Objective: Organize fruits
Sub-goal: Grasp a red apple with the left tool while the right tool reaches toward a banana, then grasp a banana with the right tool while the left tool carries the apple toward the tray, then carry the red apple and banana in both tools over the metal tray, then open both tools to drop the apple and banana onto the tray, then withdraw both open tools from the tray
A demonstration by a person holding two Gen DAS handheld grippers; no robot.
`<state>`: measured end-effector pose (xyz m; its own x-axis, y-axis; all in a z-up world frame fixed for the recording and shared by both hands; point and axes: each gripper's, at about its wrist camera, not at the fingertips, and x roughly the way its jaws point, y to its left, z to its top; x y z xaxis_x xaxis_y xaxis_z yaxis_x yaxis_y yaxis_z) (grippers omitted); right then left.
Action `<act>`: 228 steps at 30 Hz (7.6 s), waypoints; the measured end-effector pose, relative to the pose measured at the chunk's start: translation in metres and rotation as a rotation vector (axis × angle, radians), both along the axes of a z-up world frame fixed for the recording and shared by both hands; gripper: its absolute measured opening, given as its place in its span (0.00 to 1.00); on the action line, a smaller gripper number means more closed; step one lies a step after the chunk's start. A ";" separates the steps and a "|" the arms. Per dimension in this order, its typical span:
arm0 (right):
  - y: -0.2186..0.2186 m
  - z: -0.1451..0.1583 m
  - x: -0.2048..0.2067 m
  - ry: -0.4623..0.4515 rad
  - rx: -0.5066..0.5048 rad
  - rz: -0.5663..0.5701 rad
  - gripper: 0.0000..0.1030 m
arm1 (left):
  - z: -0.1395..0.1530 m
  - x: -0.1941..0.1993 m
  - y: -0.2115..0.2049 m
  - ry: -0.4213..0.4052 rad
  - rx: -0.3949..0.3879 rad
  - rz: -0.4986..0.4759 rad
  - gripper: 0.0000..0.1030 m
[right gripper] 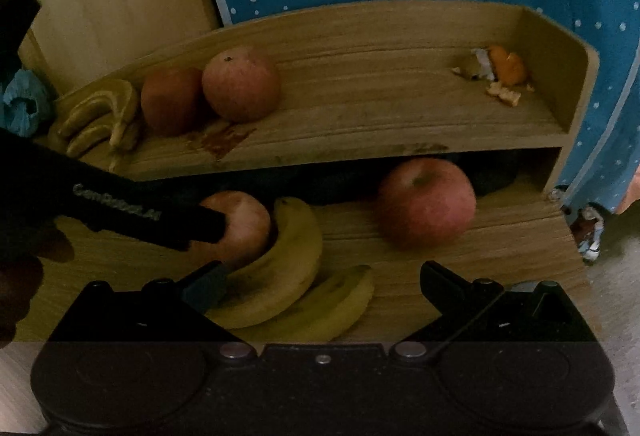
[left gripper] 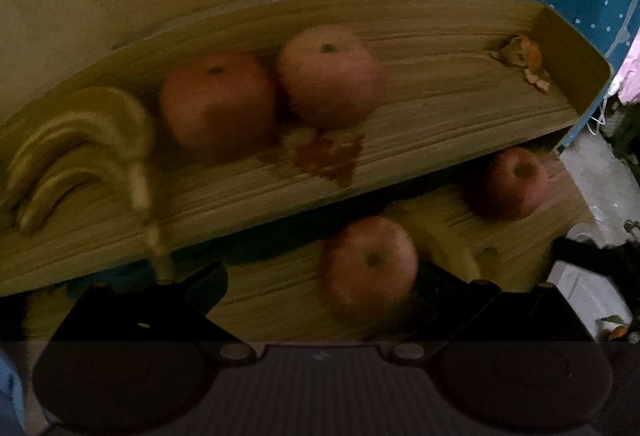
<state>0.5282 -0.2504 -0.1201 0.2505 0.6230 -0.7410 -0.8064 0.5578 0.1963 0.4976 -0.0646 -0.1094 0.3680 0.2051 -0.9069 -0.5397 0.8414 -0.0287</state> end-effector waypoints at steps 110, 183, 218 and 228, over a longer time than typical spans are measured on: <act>-0.101 0.062 -0.185 -0.095 -0.038 -0.509 0.34 | 0.010 -0.165 -0.062 -0.073 -0.183 -0.216 0.66; -0.218 0.000 0.046 0.116 -0.099 -0.316 0.55 | -0.029 0.025 -0.204 0.066 -0.183 -0.120 0.80; -0.192 0.040 -0.127 0.018 -0.126 -0.686 0.99 | 0.019 -0.107 -0.113 -0.024 -0.062 -0.297 1.00; -0.151 0.039 -0.213 0.035 -0.135 -0.789 0.99 | 0.018 -0.173 -0.067 -0.032 -0.035 -0.381 1.00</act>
